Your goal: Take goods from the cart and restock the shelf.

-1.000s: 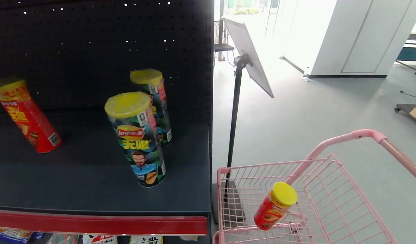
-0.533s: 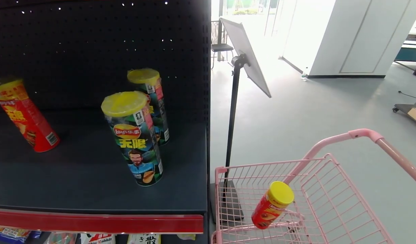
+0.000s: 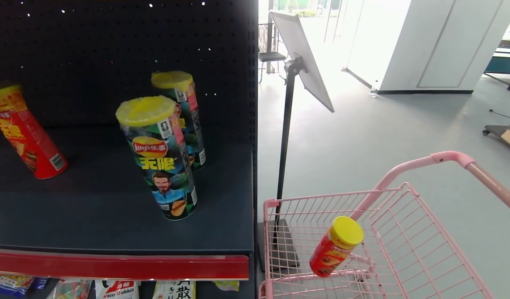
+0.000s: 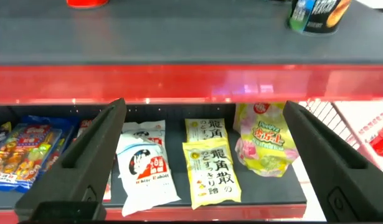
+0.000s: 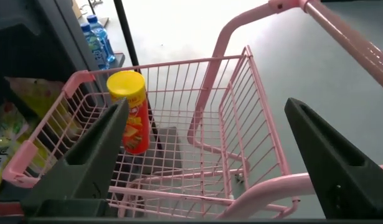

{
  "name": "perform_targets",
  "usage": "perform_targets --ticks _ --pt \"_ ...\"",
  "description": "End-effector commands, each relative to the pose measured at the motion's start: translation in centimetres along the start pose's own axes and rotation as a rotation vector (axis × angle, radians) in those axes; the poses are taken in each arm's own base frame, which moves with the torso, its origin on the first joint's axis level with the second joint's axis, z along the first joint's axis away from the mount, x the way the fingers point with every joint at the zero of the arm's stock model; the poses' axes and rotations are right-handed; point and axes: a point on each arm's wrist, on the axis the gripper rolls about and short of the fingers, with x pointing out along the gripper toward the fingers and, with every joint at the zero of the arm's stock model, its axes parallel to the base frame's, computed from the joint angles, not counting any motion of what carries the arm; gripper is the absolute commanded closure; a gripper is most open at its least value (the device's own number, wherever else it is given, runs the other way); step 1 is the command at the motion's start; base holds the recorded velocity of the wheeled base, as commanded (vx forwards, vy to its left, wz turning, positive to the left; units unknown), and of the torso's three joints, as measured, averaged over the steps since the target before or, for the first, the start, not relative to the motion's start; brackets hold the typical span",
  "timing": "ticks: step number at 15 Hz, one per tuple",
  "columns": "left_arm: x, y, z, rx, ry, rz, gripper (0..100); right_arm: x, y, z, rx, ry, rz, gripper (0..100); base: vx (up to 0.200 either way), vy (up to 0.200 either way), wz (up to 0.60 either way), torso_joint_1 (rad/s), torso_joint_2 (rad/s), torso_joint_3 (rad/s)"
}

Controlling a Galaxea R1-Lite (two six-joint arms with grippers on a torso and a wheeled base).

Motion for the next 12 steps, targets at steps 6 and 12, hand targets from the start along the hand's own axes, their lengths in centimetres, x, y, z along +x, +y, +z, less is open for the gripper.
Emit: perform_targets --ticks 6,12 --pt "0.01 0.00 0.00 0.000 0.001 0.000 0 0.01 0.00 0.01 0.000 0.000 0.000 0 0.000 0.000 0.00 -0.192 0.47 0.275" --pt "0.01 0.00 0.00 0.000 0.001 0.000 0 0.01 0.00 0.01 0.000 0.000 0.000 0 -0.100 0.000 0.00 -0.039 0.11 0.066"
